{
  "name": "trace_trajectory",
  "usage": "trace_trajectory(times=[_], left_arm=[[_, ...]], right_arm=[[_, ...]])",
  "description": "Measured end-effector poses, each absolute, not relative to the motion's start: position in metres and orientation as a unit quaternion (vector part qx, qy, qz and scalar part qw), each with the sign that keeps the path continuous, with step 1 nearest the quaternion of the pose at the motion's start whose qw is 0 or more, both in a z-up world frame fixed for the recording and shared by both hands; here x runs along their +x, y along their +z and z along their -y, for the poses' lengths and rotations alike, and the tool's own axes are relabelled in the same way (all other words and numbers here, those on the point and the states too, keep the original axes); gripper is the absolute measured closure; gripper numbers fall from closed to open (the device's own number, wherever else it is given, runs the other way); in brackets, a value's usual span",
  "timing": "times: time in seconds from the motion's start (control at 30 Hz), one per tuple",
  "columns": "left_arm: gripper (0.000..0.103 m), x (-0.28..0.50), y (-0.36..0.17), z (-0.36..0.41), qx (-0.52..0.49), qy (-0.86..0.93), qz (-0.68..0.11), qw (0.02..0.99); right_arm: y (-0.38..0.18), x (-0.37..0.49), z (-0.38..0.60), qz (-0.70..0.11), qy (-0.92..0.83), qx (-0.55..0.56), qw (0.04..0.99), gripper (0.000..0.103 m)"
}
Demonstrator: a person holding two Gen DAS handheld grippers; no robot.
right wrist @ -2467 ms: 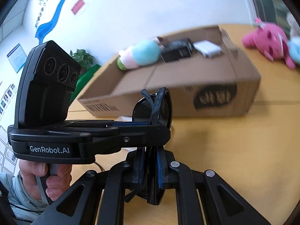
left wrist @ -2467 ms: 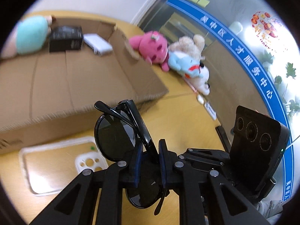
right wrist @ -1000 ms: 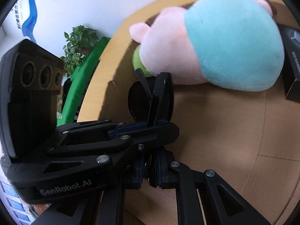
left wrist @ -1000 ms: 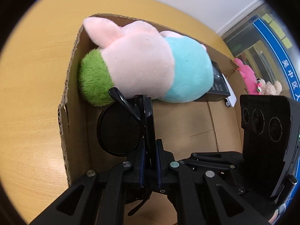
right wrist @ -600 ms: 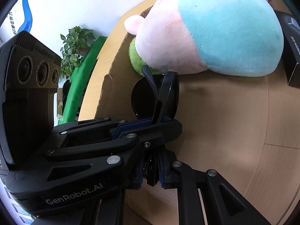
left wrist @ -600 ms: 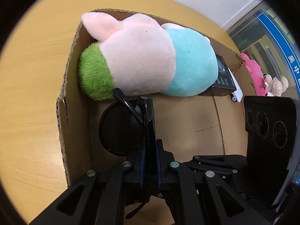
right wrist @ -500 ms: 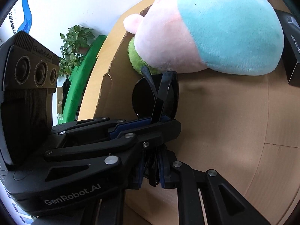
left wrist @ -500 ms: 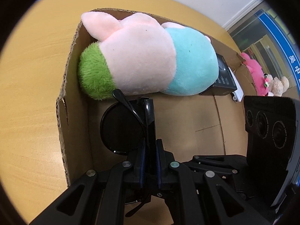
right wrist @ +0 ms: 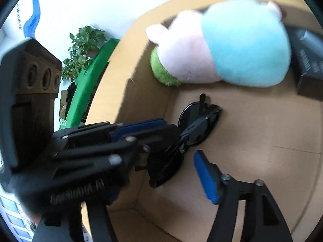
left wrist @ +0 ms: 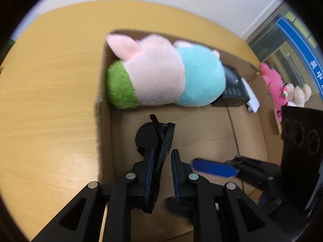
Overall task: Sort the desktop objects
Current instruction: 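Open both grippers to release the sunglasses and withdraw upward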
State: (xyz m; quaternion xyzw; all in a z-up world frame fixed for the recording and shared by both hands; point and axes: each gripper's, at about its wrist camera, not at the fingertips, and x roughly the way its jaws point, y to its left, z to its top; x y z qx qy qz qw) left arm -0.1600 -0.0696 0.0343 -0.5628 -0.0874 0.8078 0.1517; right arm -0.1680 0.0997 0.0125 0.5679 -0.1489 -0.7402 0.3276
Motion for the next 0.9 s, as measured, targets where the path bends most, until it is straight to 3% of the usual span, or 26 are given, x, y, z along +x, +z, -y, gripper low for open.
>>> trace_trajectory(times=[0.07,0.27,0.4,0.5,0.9], left_arm=[[0.080,-0.149,0.048,0.075,-0.540,0.824,0.090,0.145],[0.077,-0.103,0.101,0.070,-0.447,0.881,0.072,0.138],[0.039,-0.057,0.129,0.048,-0.355,0.926,0.035,0.124],[0.026,-0.025,0.138,0.027,-0.292,0.949,0.011,0.116],[0.025,0.025,0.120,-0.008,-0.283,0.947,0.051,0.143]], right_arm=[[0.030,-0.158,-0.113,0.136,-0.761,0.544,0.325,0.030],[0.085,-0.109,-0.161,0.088,-0.842,0.445,0.290,0.011],[0.107,-0.066,-0.181,0.037,-0.888,0.386,0.249,0.005],[0.114,-0.038,-0.192,0.022,-0.903,0.361,0.233,0.005],[0.129,0.021,-0.215,-0.015,-0.945,0.284,0.163,0.001]])
